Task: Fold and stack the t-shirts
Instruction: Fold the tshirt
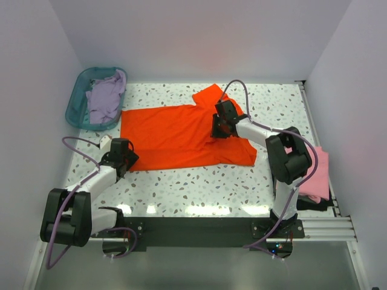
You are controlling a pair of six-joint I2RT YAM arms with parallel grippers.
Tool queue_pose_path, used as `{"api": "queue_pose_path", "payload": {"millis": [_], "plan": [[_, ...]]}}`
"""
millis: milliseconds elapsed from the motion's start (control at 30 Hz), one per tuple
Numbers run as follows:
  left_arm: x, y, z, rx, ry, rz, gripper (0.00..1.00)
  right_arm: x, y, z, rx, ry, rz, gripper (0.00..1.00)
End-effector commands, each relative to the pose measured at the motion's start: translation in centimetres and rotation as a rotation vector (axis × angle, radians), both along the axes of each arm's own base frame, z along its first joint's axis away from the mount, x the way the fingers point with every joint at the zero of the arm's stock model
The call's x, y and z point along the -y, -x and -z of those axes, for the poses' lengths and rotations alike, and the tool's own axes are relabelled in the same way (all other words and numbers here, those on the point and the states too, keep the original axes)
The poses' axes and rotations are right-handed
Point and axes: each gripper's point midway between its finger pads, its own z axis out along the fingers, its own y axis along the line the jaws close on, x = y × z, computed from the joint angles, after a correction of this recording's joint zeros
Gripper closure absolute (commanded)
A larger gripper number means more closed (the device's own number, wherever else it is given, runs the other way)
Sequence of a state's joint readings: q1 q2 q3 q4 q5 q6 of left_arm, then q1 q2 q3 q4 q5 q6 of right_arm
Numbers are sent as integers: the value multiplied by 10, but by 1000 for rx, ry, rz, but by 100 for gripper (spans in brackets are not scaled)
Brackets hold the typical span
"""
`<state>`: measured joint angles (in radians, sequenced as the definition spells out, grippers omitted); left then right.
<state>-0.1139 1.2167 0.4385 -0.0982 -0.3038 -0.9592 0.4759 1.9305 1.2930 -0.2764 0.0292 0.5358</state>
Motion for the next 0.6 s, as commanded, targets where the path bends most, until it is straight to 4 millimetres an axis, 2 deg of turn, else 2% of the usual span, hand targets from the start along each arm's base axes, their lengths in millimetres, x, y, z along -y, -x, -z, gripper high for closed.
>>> {"api": "queue_pose_path", "payload": {"millis": [0,133,333,400,533,567], "plan": [[-5,15,10,-51,-22,-15,46,-17,-22,-22,57,-54,1,73],[-5,15,10,-51,-23,-14,46,-24,-28,-20,53,-74,2,67],[-4,13,9,-46,-22,-10,45,-44,-37,-18,41,-134,-33,64],[-3,12,7,-39,-17,-7,43,-47,-44,-26,60,-141,-37,61],[-2,8,-1,-10,-14,0,37,-51,-51,-43,82,-149,-50,47],[-2,7,-3,-5,-13,1,36,-51,-53,-53,93,-148,-53,43]]}}
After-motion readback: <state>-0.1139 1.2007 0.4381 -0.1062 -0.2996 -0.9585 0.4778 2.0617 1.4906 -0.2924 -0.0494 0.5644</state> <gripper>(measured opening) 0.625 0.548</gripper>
